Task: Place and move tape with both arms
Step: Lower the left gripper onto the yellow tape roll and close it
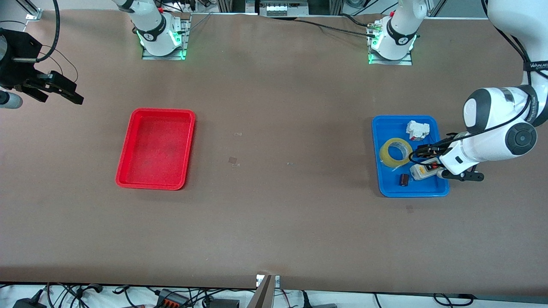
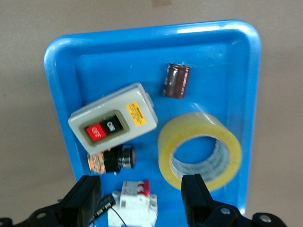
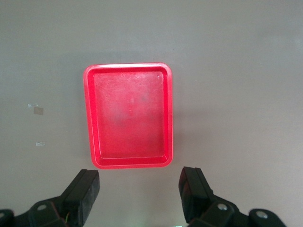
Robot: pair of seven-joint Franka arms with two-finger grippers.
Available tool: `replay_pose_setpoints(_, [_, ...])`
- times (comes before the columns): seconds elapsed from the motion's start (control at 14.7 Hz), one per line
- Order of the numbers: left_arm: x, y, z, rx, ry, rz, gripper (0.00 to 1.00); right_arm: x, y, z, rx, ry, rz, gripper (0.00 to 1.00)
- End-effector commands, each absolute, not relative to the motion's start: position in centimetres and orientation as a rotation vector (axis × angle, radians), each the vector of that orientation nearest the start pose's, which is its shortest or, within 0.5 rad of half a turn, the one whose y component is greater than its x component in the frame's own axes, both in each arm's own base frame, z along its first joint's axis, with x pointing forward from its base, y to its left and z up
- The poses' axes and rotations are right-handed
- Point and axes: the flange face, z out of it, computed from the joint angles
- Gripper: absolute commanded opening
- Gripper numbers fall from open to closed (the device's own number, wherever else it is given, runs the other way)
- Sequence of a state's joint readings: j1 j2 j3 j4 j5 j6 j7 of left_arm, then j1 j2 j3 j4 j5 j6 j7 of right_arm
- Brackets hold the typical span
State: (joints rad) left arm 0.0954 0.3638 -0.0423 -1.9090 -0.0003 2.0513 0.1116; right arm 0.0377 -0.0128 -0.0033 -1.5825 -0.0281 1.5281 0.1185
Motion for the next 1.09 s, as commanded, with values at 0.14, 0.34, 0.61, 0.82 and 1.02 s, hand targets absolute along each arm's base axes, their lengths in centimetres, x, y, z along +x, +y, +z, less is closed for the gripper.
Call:
replay_pose_setpoints(0.14, [58.4, 3.6, 25.2, -3.178, 0.126, 0.286, 1.0, 54.5, 0.8, 63.0, -3.17, 0.135, 0.031, 0.98])
replay_pose_setpoints(0.34, [58.2, 2.7, 24.6, -3.179, 0.091, 0.272, 1.0, 54.4, 0.5, 63.2, -3.174, 0.143, 0.026, 0.98])
replay_pose_setpoints(0.61, [57.9, 0.5, 23.4, -3.183, 0.044, 0.304, 1.0, 54.4, 0.5, 63.1, -3.173, 0.143, 0.028, 0.98])
replay_pose_setpoints(0.82, [57.2, 0.3, 22.3, -3.18, 0.053, 0.343, 1.0, 54.5, 0.5, 63.0, -3.175, 0.143, 0.031, 0.98])
replay_pose_setpoints(1.02, [56.4, 0.3, 21.5, -3.177, 0.055, 0.379, 1.0, 54.7, 0.7, 62.9, -3.171, 0.14, 0.016, 0.98])
